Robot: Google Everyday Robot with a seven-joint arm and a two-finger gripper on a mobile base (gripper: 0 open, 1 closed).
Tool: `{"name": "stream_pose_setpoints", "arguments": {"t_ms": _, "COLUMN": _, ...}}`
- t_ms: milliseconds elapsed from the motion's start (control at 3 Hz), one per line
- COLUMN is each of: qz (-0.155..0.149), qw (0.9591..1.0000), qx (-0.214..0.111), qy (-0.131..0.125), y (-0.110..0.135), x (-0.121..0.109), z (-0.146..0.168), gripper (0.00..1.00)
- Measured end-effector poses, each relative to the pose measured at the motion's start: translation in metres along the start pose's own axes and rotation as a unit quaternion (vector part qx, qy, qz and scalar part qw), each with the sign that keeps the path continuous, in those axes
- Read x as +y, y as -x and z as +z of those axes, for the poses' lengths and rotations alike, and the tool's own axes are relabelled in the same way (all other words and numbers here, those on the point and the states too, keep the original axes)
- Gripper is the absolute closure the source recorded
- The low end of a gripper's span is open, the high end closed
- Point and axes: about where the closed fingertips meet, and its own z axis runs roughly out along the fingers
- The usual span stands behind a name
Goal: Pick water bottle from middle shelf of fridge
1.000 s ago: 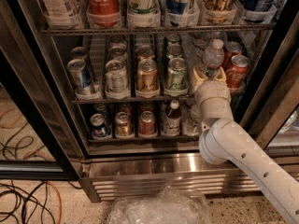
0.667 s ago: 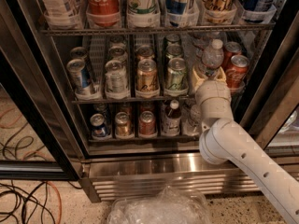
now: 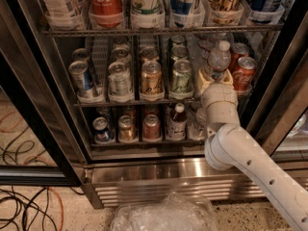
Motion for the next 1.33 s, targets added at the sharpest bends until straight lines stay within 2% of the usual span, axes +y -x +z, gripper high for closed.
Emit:
{"name": "stream_pose_setpoints", "arguments": {"t_ms": 667, "qz": 0.007, "qw": 0.9994, "qx": -0.034, "qy": -0.004, "y": 0.008, "x": -0.002, "z": -0.001, "gripper": 1.00}}
{"name": "stream_pose_setpoints", "arguments": {"t_ms": 1000, "qz": -0.014, "qw": 0.9991, "qx": -0.039, "qy": 0.006, "y": 0.025, "x": 0.003, "z": -0.003, "gripper": 1.00}}
{"name": "stream_pose_setpoints", "arguments": {"t_ms": 1333, "qz": -0.038, "qw": 0.9981, "qx": -0.040, "qy": 0.027, "y": 0.050, "x": 0.011, "z": -0.012, "gripper": 1.00}}
